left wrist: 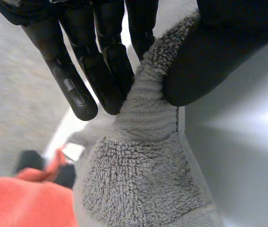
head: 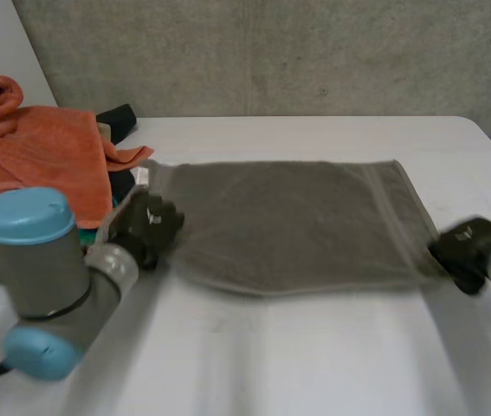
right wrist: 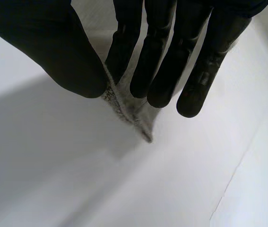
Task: Fold the laundry.
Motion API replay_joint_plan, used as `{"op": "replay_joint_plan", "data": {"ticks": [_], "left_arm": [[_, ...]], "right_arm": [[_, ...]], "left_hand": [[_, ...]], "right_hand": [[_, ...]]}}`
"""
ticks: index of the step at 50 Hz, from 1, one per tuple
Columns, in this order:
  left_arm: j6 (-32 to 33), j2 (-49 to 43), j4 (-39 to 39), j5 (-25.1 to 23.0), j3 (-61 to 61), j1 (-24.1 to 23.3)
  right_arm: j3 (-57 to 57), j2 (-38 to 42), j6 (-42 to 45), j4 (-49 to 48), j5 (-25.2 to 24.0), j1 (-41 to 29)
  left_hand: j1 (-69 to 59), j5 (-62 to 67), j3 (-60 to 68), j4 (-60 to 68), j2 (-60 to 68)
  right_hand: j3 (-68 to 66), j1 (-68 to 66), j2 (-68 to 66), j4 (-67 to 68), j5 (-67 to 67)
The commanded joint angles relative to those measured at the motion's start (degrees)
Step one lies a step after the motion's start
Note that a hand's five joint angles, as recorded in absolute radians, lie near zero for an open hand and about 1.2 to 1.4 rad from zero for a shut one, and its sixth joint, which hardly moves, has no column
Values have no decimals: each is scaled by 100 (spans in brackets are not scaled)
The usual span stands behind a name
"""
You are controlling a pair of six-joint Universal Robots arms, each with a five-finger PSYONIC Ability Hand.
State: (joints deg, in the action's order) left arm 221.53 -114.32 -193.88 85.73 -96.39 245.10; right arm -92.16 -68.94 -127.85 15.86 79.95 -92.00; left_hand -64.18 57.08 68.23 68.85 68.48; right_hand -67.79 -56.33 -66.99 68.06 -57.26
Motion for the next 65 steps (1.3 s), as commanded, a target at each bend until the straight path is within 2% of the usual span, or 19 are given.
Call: {"op": "replay_joint_plan", "data": {"ticks": [1,2,5,9,10,15,23,30,34,35,36,37,38,39,48,55,60,61,65], "left_arm": [[505,1042,2669,-3,-451,-314],[505,1060,2871,5,-381,-314],[514,1017,2838,14,-196,-349],[532,745,2540,6,173,-367],[531,431,2304,23,426,-349],[496,-336,1670,251,1218,-358],[628,-1452,449,1025,2256,-331],[1242,-2093,-245,1069,2853,-358],[1533,-2349,-554,1051,3021,-367],[1551,-2384,-624,1043,3021,-367],[1568,-2420,-677,1043,3012,-367],[1569,-2455,-808,1043,2969,-375],[1577,-2473,-870,1043,2960,-375],[1586,-2473,-940,1034,2942,-384],[1490,-2078,-1126,1060,2644,-428],[1060,-848,-1047,955,1607,-130],[602,-408,-749,350,1123,134],[497,-390,-582,131,1070,239],[321,-433,-169,-231,1087,529]], "right_arm": [[-460,-902,1323,1596,-23,956],[-469,-928,1403,1587,-15,982],[-408,-955,1430,1491,-23,974],[-189,-850,1246,1017,-146,772],[-144,-771,1184,877,-172,693],[504,159,842,-177,-129,53],[1515,1144,648,-1609,29,-309],[2184,2014,709,-2683,12,-511],[2491,2410,709,-2930,12,-617],[2562,2498,709,-2965,47,-626],[2633,2577,709,-2983,64,-635],[2686,2648,709,-2992,73,-652],[2738,2762,718,-3009,39,-696],[2782,2815,718,-3027,38,-722],[2880,2474,323,-3238,82,-767],[2168,1446,-521,-2966,3,-688],[1720,979,-706,-2167,-251,-433],[1667,953,-723,-2009,-321,-380],[1509,926,-969,-1114,-568,-161]], "left_hand": [[-1582,1292,1177,1115,1152],[-1582,1292,1177,1115,1152],[-1582,1292,1177,1115,1152],[-1582,1292,1177,1115,1152],[-1582,1292,1177,1115,1152],[-1582,1292,1177,1115,1152],[-1582,1292,1177,1115,1152],[-1582,1292,1177,1115,1152],[-1582,1292,1177,1115,1152],[-652,362,247,184,221],[840,-1129,-1244,-1307,-1270],[3819,-4108,-4224,-4286,-4249],[5298,-5587,-5702,-5765,-5728],[5418,-5708,-5823,-5885,-5848],[5418,-5708,-5823,-5885,-5848],[5418,-5708,-5823,-5885,-5848],[5418,-5708,-5823,-5885,-5848],[5418,-5708,-5823,-5885,-5848],[5418,-5708,-5823,-5885,-5848]], "right_hand": [[-1221,-2367,-1301,1194,-1274],[-1221,-2367,-1301,1194,-1274],[-1221,-2367,-1301,1194,-1274],[-1221,-2367,-1301,1194,-1274],[-1221,-2367,-1301,1194,-1274],[-1221,-2367,-1301,1194,-1274],[-1221,-2367,-1301,1194,-1274],[-1221,-2367,-1301,1194,-1274],[-1221,-2367,-1301,1194,-1274],[-1221,-2367,-1301,1194,-1274],[405,-741,325,-432,352],[2836,1690,2756,-2863,2783],[5779,4633,5699,-5806,5726],[5779,4633,5699,-5806,5726],[5779,4633,5699,-5806,5726],[5779,4633,5699,-5806,5726],[5779,4633,5699,-5806,5726],[5779,4633,5699,-5806,5726],[5779,4633,5699,-5806,5726]]}}
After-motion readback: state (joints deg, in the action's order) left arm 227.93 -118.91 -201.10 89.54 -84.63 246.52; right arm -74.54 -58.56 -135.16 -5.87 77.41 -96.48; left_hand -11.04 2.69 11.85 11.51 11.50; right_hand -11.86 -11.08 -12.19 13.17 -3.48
